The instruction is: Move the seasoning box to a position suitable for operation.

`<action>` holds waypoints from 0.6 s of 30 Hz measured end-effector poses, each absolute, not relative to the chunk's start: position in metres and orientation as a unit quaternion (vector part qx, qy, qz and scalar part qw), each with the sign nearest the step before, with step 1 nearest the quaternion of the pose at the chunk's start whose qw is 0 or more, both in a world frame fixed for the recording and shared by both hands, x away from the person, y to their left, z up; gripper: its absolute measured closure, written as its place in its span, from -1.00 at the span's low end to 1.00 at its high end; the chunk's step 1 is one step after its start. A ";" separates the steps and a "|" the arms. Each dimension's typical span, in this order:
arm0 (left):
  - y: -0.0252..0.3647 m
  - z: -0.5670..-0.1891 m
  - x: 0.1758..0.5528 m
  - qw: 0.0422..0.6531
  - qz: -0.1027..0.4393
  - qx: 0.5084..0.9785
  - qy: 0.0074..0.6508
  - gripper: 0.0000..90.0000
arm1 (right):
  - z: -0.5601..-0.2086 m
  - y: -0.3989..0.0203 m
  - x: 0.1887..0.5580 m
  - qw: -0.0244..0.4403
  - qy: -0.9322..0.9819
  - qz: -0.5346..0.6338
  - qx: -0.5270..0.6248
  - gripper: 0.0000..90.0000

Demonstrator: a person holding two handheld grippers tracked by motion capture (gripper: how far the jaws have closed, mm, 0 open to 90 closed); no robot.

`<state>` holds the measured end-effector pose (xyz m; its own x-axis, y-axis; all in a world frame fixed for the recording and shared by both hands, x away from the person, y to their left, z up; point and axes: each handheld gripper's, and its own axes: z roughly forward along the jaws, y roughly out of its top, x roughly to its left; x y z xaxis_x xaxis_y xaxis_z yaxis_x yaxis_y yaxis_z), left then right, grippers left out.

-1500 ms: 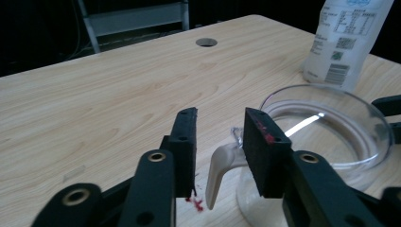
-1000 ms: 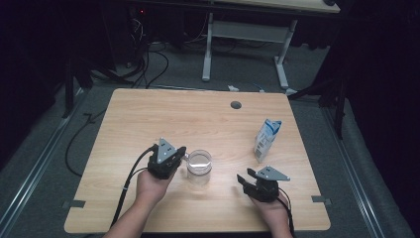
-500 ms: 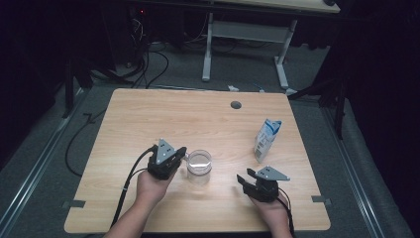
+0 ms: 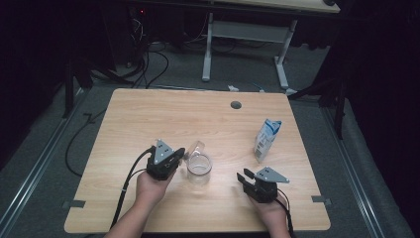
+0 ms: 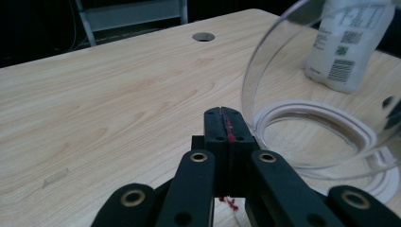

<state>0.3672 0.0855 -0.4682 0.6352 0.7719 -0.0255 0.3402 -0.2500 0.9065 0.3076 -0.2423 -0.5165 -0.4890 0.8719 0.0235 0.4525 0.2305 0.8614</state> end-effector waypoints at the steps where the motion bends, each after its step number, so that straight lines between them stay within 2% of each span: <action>1: 0.085 -0.468 0.367 0.492 0.221 0.759 0.366 1.00 | -0.515 -0.240 0.306 0.249 0.744 0.437 0.439 0.60; 3: 0.086 -0.469 0.367 0.497 0.220 0.756 0.366 1.00 | -0.512 -0.236 0.305 0.254 0.745 0.441 0.432 0.72; 4: 0.086 -0.469 0.368 0.498 0.219 0.755 0.366 1.00 | -0.508 -0.231 0.303 0.258 0.744 0.449 0.422 0.86; 5: 0.086 -0.469 0.368 0.500 0.217 0.754 0.366 1.00 | -0.508 -0.231 0.303 0.258 0.744 0.449 0.422 0.86; 6: 0.086 -0.469 0.368 0.501 0.217 0.754 0.365 1.00 | -0.504 -0.224 0.302 0.261 0.746 0.458 0.407 0.99; 18: 0.084 -0.468 0.369 0.504 0.219 0.753 0.362 1.00 | -0.480 -0.178 0.311 0.266 0.756 0.482 0.356 1.00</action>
<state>0.3695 0.0840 -0.4679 0.6419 0.7660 -0.0359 0.3252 -0.2295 0.9174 0.3113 -0.1780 -0.4796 -0.6055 0.7936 -0.0593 0.2812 0.2831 0.9169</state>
